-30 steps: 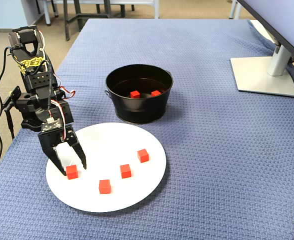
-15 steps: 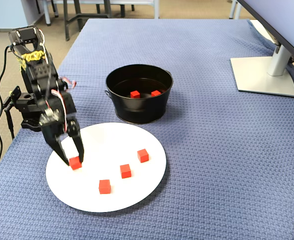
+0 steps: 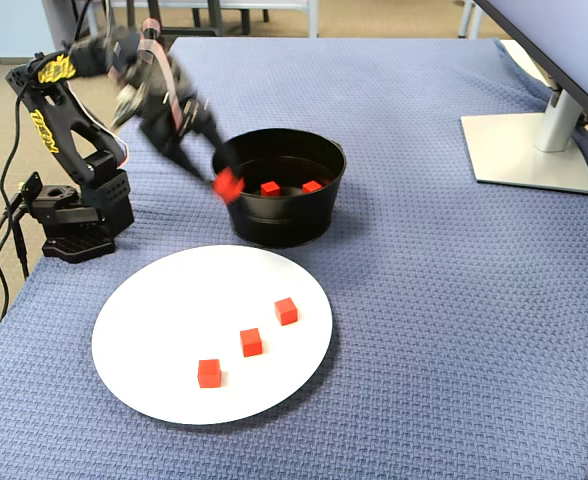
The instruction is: Pick up the red cubes from the white plate and place them in the black recipient
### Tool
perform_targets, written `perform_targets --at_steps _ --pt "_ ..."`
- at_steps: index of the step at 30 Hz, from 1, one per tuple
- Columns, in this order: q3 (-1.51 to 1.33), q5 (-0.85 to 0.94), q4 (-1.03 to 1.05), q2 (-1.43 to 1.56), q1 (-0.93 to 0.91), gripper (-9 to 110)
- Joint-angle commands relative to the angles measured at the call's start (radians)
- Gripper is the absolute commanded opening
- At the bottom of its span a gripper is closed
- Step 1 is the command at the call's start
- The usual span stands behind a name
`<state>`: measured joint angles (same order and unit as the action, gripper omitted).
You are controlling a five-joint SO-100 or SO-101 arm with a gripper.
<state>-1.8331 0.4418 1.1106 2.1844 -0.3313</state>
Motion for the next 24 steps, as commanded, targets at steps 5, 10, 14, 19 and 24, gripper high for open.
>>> perform_targets --at_steps 5,10,14,19,24 --pt "0.120 -0.064 0.017 -0.153 0.480 34" --pt "0.196 0.000 0.069 -0.129 0.333 32" --pt "0.144 0.167 0.017 -0.094 0.071 27" --pt "-0.032 0.408 -0.201 -0.098 -0.196 25" --pt "-0.129 0.571 -0.374 -0.173 -0.374 23"
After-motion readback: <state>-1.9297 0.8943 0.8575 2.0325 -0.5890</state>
